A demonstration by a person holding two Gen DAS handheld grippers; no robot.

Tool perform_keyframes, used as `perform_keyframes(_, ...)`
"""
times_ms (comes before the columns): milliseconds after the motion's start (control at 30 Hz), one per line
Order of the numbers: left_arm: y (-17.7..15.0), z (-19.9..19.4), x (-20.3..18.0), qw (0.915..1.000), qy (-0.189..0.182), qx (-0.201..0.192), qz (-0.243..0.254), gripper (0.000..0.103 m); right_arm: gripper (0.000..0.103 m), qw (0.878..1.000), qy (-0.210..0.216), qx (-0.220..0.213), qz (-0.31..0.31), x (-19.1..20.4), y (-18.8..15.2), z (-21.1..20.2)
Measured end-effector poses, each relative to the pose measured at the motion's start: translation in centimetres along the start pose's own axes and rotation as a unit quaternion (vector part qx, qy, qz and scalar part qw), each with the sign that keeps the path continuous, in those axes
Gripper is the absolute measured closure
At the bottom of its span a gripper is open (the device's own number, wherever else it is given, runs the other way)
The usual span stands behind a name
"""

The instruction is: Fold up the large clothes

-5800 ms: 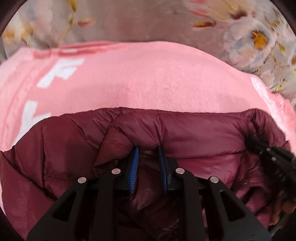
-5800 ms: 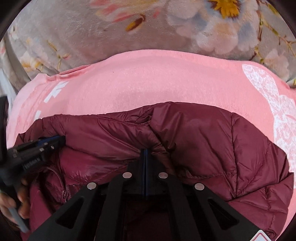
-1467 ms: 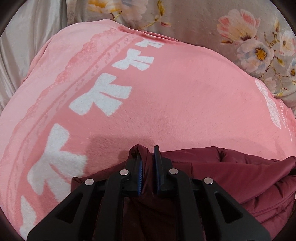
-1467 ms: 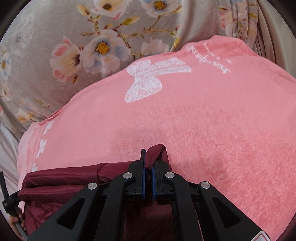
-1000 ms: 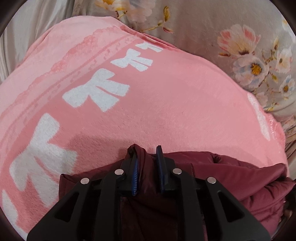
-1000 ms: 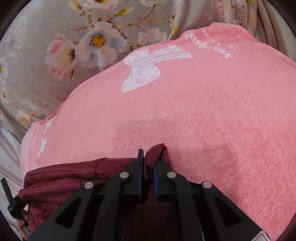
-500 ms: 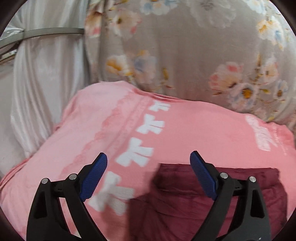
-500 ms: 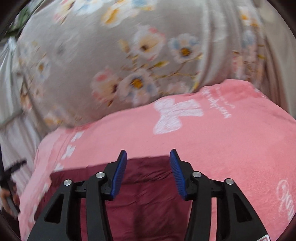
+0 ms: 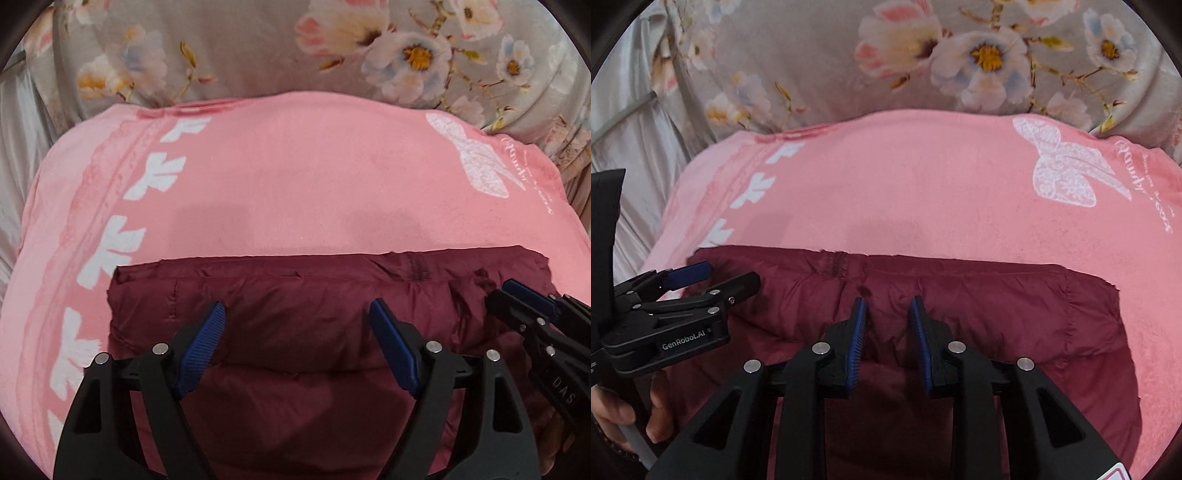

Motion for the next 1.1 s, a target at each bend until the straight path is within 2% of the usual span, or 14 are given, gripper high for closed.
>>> perform_keyframes(67, -0.1, 1.3, 0.6, 0.9999, 0.001, 0.01, -0.009, 0.024, 0.081, 1.0, -0.006, 0.011, 0.004, -0.4, 0.2, 1.5)
perform_keyframes(133, -0.1, 2.1, 1.1, 0.9998, 0.002, 0.014, -0.016, 0.024, 0.089, 1.0, -0.004, 0.014, 0.012, -0.8, 0.3, 2.1)
perform_keyframes(400, -0.8, 5.1, 2.2, 0.9982, -0.011, 0.01, -0.059, 0.019, 0.092, 0.998, 0.014, 0.027, 0.054, -1.9, -0.4, 5.5)
perform_keyframes(533, -0.7, 5.6, 1.9, 0.9989, 0.007, 0.001, -0.047, 0.017, 0.092, 0.998, 0.01, 0.022, 0.054, -1.9, -0.6, 6.1)
perform_keyframes(1100, -0.6, 6.3, 1.5, 0.9992, 0.028, 0.001, -0.03, 0.012, 0.093, 0.998, 0.006, 0.016, 0.053, -2.0, -0.4, 6.5)
Point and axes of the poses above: each gripper's, at about its wrist camera, not at the fingertips, and z roughly the way its jaws point, x to its left, y to its top, the point moved 9 cm from there along z, roughly the way its jaws point, and after that the axes turned 2 degrees about z, right-handed, at the moved point
